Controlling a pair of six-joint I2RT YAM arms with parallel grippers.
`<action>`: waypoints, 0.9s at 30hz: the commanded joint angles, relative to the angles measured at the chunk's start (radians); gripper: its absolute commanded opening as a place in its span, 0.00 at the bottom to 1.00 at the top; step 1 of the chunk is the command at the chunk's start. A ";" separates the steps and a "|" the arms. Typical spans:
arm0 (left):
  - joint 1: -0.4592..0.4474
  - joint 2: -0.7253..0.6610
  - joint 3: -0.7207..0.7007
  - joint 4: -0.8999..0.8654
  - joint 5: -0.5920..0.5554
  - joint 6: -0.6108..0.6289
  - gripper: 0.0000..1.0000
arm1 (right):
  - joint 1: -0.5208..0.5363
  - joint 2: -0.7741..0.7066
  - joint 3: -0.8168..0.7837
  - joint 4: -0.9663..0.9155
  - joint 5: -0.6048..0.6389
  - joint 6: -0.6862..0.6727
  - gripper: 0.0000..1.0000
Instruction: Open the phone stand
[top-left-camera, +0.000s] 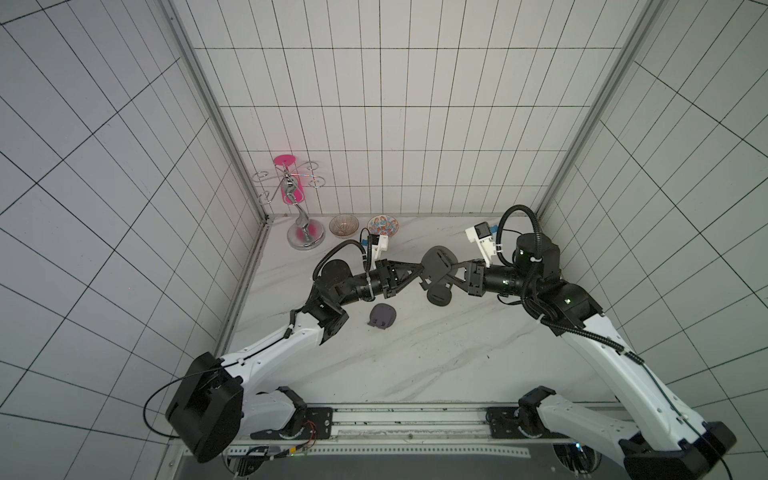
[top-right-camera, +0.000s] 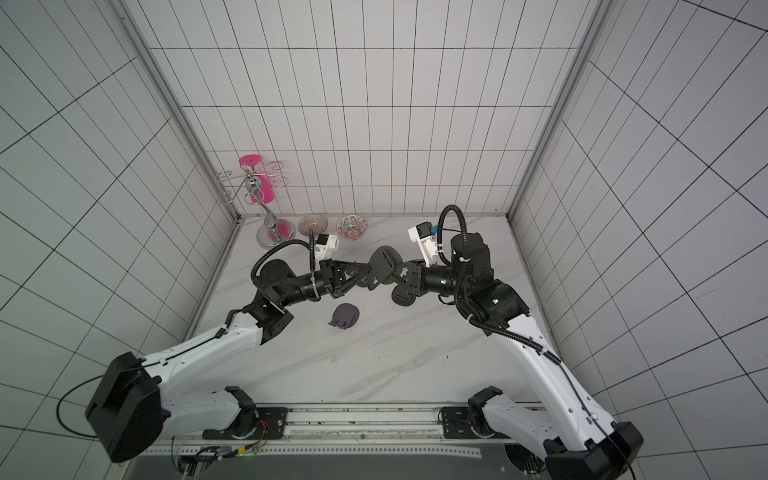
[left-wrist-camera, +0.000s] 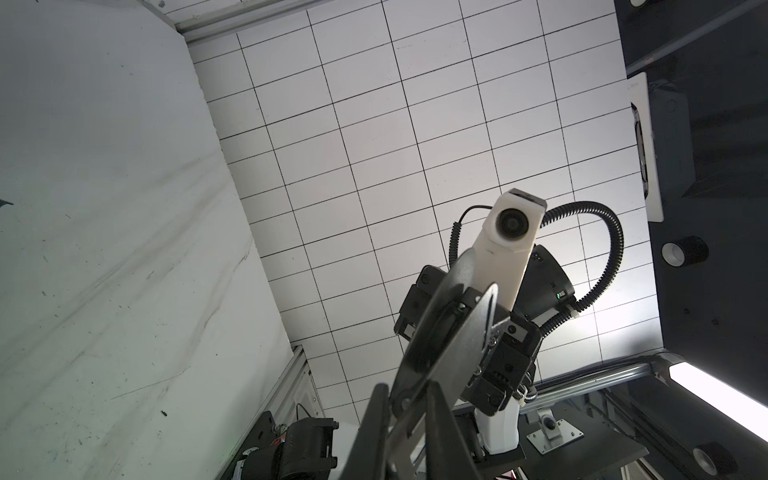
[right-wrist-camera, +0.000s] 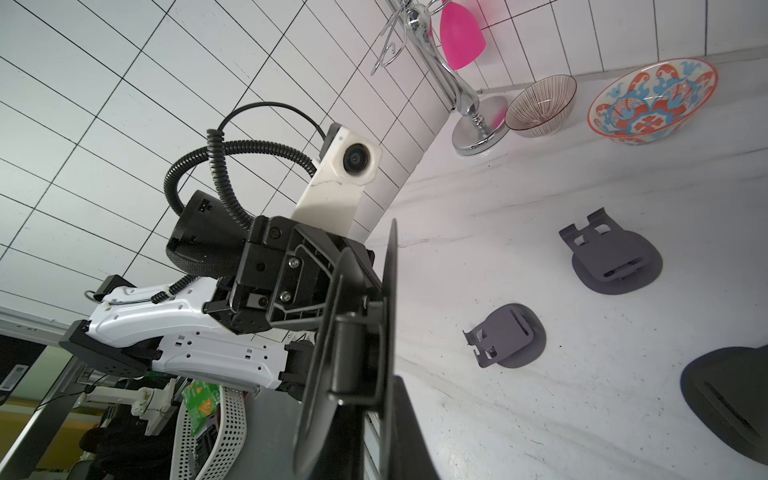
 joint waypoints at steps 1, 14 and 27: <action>-0.015 -0.025 0.035 0.131 0.057 -0.017 0.00 | 0.008 0.025 -0.006 -0.112 0.134 -0.061 0.00; -0.017 0.058 0.086 0.458 0.045 -0.223 0.00 | 0.027 0.044 -0.047 -0.090 0.177 -0.076 0.00; -0.004 -0.014 0.109 0.228 0.069 -0.107 0.00 | 0.026 0.052 -0.069 -0.130 0.283 -0.117 0.00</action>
